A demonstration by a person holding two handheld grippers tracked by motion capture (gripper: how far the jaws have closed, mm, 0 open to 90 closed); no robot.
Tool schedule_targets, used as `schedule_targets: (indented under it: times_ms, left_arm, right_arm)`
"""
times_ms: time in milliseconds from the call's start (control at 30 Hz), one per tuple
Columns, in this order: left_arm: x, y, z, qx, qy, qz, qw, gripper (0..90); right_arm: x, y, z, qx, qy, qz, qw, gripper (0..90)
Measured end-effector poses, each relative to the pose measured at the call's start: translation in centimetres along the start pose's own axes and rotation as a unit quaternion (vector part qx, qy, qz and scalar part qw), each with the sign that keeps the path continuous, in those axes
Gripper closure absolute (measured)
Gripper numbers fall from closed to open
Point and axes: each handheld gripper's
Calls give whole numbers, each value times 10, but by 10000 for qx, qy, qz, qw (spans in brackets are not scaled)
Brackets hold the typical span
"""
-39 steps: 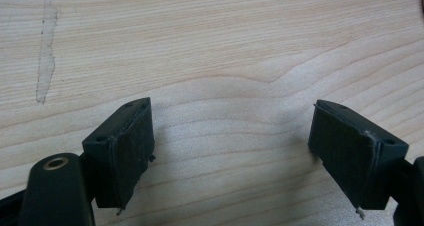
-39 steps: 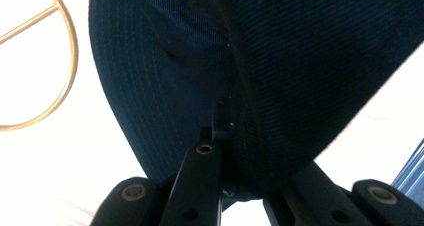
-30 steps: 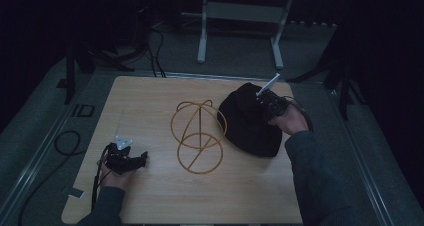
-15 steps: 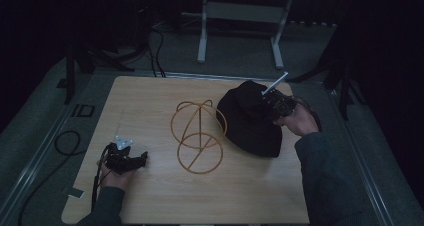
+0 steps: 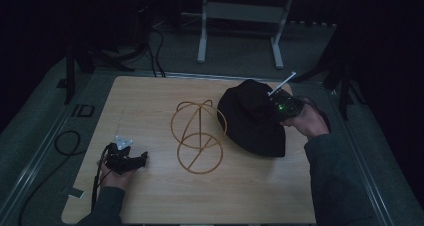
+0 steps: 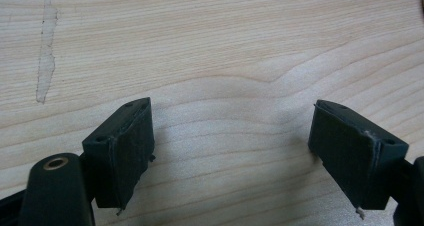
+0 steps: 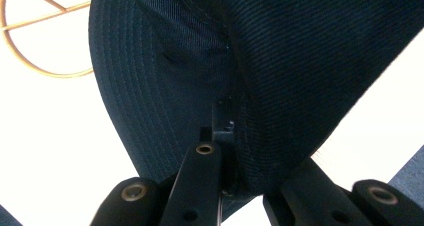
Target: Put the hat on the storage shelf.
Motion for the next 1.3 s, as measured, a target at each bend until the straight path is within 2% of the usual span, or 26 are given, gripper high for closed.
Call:
schedule_targets:
  times_ms: [400, 533, 900, 1300]
  left_arm:
    - [0, 0, 0, -1, 3, 13, 10000, 187]
    - [0, 0, 0, 0, -1, 11, 10000, 188]
    - [0, 0, 0, 1, -2, 10, 10000, 187]
    - [0, 0, 0, -3, 5, 14, 10000, 187]
  right_arm:
    - [7, -3, -20, -88, -200, -114, 9997, 881]
    - [9, -3, -24, -31, -174, -246, 9995, 880]
    - [12, -1, -38, -169, -372, -593, 9974, 880]
    - [19, -4, -54, -226, -597, -782, 9949, 880]
Point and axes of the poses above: each handheld gripper's, and its own axes: z roughly forward along the jaws, x roughly out of its underside, y roughly to its left, and after that the axes turned 10 degrees about z, right-handed
